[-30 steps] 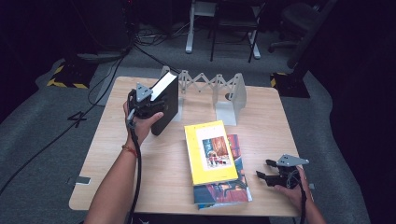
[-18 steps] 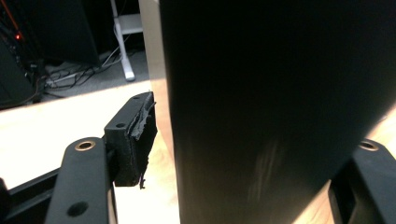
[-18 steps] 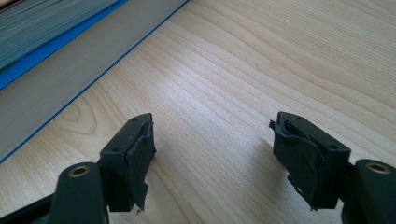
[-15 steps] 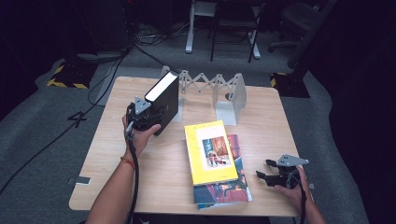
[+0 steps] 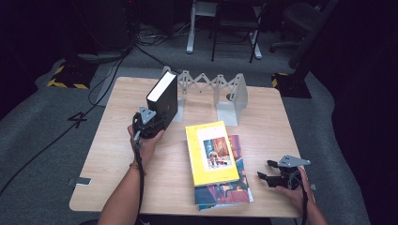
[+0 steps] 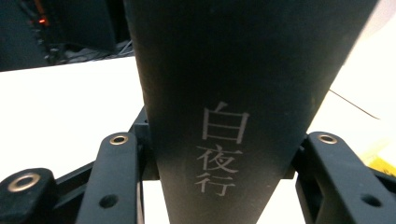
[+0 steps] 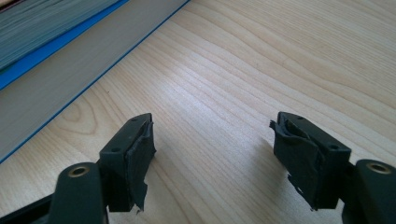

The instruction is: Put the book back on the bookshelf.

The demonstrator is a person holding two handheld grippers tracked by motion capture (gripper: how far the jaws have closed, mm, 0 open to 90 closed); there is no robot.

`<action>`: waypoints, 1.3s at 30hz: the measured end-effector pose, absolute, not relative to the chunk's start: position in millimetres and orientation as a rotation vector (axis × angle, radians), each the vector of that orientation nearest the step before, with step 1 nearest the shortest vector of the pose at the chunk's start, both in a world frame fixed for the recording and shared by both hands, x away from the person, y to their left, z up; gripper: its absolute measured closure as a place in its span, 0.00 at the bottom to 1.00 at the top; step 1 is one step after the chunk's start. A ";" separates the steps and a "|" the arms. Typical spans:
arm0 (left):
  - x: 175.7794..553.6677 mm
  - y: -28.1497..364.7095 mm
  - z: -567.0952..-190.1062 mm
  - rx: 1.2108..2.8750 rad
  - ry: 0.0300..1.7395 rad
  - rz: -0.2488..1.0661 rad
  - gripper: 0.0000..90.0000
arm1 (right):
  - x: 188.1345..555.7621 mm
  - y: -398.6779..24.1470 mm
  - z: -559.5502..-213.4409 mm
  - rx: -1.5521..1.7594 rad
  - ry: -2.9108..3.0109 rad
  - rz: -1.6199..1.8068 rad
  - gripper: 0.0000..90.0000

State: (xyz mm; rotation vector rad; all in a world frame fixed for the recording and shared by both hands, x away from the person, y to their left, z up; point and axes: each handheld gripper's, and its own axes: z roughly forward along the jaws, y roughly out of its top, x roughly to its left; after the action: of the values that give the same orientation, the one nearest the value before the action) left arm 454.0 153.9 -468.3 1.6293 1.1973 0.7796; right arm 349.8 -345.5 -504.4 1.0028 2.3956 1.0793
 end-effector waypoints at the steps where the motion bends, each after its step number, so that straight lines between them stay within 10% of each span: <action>1: 454.6 151.6 -468.0 1.622 1.212 0.778 0.57 | 349.7 -345.4 -504.4 1.004 2.396 1.079 0.32; 39: 491.2 121.2 -461.9 1.543 1.380 0.808 0.57 | 349.3 -345.2 -504.4 0.995 2.401 1.080 0.32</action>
State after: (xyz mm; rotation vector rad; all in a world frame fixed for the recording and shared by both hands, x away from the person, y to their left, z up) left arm 491.2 121.2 -461.9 1.5432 1.3804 0.8084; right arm 349.3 -345.2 -504.4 0.9945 2.4011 1.0795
